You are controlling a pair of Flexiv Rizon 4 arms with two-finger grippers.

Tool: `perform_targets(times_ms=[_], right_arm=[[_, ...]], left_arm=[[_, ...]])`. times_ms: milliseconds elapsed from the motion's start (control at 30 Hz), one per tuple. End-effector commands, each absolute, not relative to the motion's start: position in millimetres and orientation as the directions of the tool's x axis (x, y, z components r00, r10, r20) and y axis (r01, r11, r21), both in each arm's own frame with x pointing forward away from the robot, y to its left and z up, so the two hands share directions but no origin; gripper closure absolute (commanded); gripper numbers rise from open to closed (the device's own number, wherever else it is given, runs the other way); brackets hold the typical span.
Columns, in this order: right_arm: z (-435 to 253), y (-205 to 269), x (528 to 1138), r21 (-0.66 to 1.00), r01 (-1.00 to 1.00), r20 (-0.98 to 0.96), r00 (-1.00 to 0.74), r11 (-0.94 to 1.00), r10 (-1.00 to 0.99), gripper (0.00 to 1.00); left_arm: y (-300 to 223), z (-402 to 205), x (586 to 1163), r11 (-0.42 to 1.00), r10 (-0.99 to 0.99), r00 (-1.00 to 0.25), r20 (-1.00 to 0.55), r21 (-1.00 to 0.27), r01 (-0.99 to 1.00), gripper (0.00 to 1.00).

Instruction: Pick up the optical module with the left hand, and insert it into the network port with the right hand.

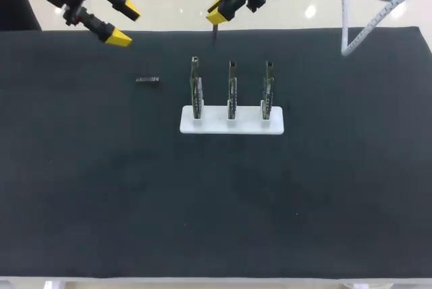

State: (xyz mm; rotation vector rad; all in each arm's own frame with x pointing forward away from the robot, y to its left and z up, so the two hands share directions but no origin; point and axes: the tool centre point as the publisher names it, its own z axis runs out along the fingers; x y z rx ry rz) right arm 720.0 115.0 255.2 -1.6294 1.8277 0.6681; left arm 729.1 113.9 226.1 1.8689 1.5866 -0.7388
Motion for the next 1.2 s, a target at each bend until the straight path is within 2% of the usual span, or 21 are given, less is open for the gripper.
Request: perform_targets(times_ms=[33, 1200], right_arm=[[255.1, 115.1, 720.6, -0.018, -0.993, -0.718, -0.071, 0.12, -0.693, 1.0], [194.3, 87.5, 747.9, -0.012, -0.999, -0.735, 0.037, -0.041, -0.677, 1.0]], left_arm=[[113.4, 226.2, 729.7, -0.131, 0.674, 0.142, -0.725, 0.071, 0.989, 0.0], [113.4, 226.2, 729.7, -0.131, 0.674, 0.142, -0.725, 0.071, 0.989, 0.0]])
